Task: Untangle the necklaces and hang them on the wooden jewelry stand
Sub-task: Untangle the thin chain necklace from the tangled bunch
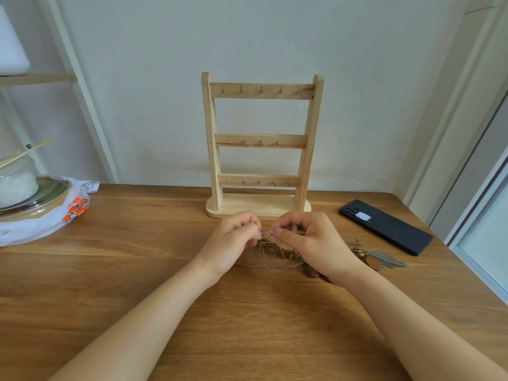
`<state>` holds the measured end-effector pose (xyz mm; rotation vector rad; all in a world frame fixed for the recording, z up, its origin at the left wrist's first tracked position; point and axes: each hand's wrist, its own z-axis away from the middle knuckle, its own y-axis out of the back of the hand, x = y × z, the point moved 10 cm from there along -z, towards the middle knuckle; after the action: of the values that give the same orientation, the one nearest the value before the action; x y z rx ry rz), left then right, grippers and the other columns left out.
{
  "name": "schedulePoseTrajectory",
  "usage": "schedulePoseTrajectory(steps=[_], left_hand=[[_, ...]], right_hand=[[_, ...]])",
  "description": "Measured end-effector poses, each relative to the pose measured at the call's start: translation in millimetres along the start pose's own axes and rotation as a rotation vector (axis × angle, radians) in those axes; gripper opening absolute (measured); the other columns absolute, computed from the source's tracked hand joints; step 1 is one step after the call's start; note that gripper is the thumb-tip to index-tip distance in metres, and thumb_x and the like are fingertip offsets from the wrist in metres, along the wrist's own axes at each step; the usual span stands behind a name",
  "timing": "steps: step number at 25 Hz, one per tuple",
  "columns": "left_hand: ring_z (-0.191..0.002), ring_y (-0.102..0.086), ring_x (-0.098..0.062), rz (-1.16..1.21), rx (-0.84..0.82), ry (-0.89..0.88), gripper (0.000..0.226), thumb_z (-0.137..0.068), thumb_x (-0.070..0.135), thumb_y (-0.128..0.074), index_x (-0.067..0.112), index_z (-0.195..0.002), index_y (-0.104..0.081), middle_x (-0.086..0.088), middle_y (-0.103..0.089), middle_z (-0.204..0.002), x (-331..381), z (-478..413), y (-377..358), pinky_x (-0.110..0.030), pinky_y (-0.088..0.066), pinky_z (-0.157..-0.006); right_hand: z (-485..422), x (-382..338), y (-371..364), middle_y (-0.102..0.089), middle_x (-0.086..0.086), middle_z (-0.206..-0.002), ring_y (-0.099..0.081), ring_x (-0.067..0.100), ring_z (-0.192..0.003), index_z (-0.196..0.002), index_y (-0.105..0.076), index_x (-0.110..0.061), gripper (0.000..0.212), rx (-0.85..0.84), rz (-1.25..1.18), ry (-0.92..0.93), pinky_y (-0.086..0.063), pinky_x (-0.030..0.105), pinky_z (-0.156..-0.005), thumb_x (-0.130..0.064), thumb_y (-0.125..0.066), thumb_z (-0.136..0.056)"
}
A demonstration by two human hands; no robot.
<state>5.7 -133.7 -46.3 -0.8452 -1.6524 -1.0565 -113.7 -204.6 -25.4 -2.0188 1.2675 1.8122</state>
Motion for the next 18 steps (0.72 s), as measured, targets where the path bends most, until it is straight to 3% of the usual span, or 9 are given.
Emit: schedulePoseTrajectory(steps=[2,5,9,12,15,16,18], left_hand=[[-0.064,-0.051,-0.004,0.035,0.076,-0.040,0.011,-0.075,0.023,-0.058,0.014,-0.075,-0.063,0.001,-0.060,-0.070,3,0,13,-0.014,-0.039,-0.055],[-0.075,-0.063,-0.006,-0.050,0.044,-0.104,0.007,-0.088,0.017,-0.072,0.018,-0.093,-0.078,0.001,-0.075,-0.085,10,-1,15,-0.013,-0.046,-0.064],[-0.075,-0.066,-0.003,-0.166,0.084,-0.197,0.010,-0.091,0.015,-0.073,0.021,-0.090,-0.080,0.010,-0.076,-0.082,18,1,14,-0.014,-0.048,-0.068],[-0.072,-0.053,-0.007,0.020,0.016,-0.025,0.024,-0.098,0.025,-0.057,0.020,-0.079,-0.070,0.009,-0.060,-0.072,1,-2,9,-0.022,-0.044,-0.063],[-0.077,-0.044,-0.015,0.247,-0.181,0.081,0.025,-0.085,0.033,-0.044,0.017,-0.066,-0.046,0.005,-0.045,-0.073,-6,0,-8,-0.029,-0.042,-0.073],[-0.077,-0.043,-0.017,0.360,-0.140,0.071,0.024,-0.082,0.033,-0.047,0.017,-0.064,-0.042,0.001,-0.043,-0.074,-4,-2,0,-0.031,-0.042,-0.076],[-0.077,-0.046,-0.020,0.730,0.112,0.073,0.020,-0.073,0.027,-0.057,0.016,-0.061,-0.044,-0.002,-0.047,-0.072,-7,-5,38,-0.034,-0.042,-0.078]], right_hand=[[-1,1,2,-0.056,-0.011,-0.055,-0.040,0.004,-0.035,-0.093,-0.073,-0.005,0.011,0.004,0.001,0.001,-0.031,0.011,-0.037,-0.008,-0.063,-0.096],[-2,0,2,-0.054,-0.014,-0.050,-0.043,0.005,-0.035,-0.093,-0.074,-0.006,0.011,0.002,0.041,0.026,-0.032,0.010,-0.037,-0.008,-0.063,-0.097],[-2,-1,4,-0.058,-0.011,-0.055,-0.047,0.004,-0.039,-0.092,-0.075,-0.009,0.010,0.007,0.092,0.066,-0.035,0.012,-0.040,-0.009,-0.065,-0.095],[-5,3,1,-0.063,-0.008,-0.062,-0.049,0.002,-0.047,-0.090,-0.076,-0.014,0.010,-0.003,0.157,0.090,-0.039,0.015,-0.048,-0.012,-0.067,-0.094],[-7,12,7,-0.064,-0.010,-0.063,-0.048,0.001,-0.053,-0.087,-0.077,-0.018,0.011,0.036,0.172,0.074,-0.040,0.016,-0.053,-0.012,-0.069,-0.093],[-8,15,11,-0.065,-0.005,-0.064,-0.048,0.002,-0.055,-0.087,-0.077,-0.019,0.011,0.058,0.167,0.061,-0.040,0.017,-0.054,-0.013,-0.069,-0.093],[-12,23,20,-0.065,0.016,-0.071,-0.049,0.010,-0.057,-0.087,-0.077,-0.020,0.011,0.086,0.152,0.028,-0.042,0.021,-0.055,-0.015,-0.069,-0.093]])
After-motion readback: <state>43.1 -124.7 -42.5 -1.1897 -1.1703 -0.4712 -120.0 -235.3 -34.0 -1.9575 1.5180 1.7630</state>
